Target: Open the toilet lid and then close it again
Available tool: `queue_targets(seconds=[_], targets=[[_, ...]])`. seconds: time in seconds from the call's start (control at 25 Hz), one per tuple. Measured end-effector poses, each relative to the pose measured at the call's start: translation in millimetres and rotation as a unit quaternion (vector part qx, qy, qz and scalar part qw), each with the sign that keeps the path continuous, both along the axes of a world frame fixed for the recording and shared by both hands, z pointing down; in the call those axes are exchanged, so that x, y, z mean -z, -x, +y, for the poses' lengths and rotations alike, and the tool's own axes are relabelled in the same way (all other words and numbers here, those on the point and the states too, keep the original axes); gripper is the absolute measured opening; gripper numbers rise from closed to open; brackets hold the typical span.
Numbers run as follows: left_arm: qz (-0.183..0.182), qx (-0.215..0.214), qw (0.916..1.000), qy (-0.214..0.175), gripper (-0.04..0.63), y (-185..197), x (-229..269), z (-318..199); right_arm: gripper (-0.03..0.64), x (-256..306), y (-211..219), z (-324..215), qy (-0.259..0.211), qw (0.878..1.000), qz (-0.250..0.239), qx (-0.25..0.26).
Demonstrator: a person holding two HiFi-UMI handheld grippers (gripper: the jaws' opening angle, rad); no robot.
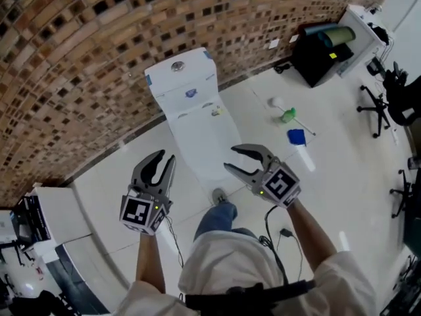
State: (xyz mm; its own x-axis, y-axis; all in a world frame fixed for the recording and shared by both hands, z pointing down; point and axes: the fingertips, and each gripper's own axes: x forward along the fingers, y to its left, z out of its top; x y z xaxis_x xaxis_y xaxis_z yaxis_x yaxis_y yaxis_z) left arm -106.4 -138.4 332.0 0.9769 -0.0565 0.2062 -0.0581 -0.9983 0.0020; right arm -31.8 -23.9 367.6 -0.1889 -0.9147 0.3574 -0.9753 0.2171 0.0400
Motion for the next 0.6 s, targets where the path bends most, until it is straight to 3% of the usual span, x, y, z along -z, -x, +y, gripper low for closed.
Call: queue_targets(seconds=[0.24,0.36,0.48,0.6], targets=[[-0.020,-0.105,0.9942,0.004,0.107,25.9,-36.5,41.7,0.184,-79.0,46.9,34.6,0.070,0.994,0.064,-0.049],[-0.024,-0.153,0.9878,-0.010,0.107,34.7,-54.6,52.4,0.195,-127.4,64.9,46.5,0.120,0.985,0.115,-0.052],[-0.040,-0.197,0.9791,-0.033,0.107,35.0,-84.1,53.5,0.283,-183.6,68.3,48.0,0.169,0.971,0.158,-0.055],[-0.069,-0.227,0.9691,-0.067,0.107,29.8,-133.7,36.2,0.319,-251.1,63.7,33.0,0.213,0.954,0.206,-0.042]])
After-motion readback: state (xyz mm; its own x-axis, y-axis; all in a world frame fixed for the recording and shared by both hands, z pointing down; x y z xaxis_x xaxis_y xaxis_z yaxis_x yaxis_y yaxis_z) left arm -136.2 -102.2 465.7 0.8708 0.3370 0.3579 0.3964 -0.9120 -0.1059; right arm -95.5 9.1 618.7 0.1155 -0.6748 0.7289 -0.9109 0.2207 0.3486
